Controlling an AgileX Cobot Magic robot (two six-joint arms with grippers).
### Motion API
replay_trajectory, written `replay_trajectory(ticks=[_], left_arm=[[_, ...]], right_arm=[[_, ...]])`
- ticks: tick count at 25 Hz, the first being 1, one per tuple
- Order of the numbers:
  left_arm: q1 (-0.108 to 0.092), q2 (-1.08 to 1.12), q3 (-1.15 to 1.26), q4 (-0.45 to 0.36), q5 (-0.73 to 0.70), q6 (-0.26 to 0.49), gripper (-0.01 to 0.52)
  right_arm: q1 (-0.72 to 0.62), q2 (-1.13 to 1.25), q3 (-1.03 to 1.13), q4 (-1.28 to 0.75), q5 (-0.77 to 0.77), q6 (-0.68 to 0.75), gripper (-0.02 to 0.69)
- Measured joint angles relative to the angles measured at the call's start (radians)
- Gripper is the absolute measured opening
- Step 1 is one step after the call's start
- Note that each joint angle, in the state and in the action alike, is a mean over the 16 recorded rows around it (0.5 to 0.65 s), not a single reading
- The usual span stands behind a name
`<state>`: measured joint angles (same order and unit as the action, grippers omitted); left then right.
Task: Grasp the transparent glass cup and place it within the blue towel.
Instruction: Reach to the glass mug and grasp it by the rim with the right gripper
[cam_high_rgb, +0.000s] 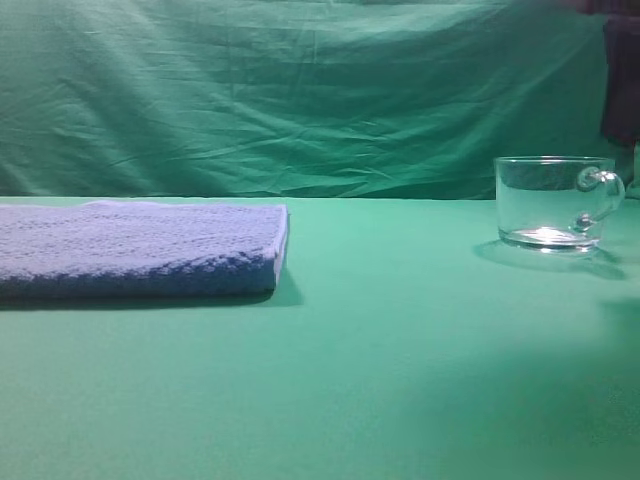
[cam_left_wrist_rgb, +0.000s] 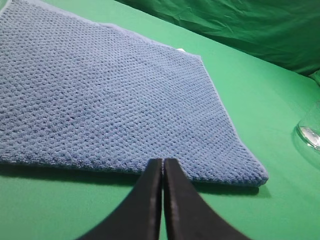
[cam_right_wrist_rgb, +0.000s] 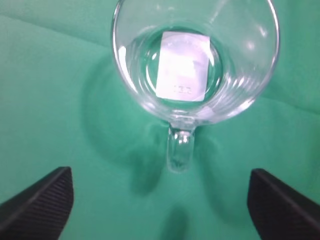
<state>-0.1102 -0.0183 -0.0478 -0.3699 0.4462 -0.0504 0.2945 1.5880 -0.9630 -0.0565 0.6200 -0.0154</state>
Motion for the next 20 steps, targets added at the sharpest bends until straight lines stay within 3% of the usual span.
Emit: replay_trajectory(ticks=[4,7,20], left_arm=[[0.000,0.000,0.000,0.000,0.000,0.000,0.000],[0.000,0.000,0.000,0.000,0.000,0.000,0.000],[0.000,0.000,0.000,0.000,0.000,0.000,0.000]], right_arm=[[0.000,0.047,-0.014,-0.014,-0.035,0.019,0.577],[0.000,0.082,-0.022,-0.021,-0.065,0.024,0.560],[0.000,0.162,-0.046,-0.036,-0.118,0.028,0.206]])
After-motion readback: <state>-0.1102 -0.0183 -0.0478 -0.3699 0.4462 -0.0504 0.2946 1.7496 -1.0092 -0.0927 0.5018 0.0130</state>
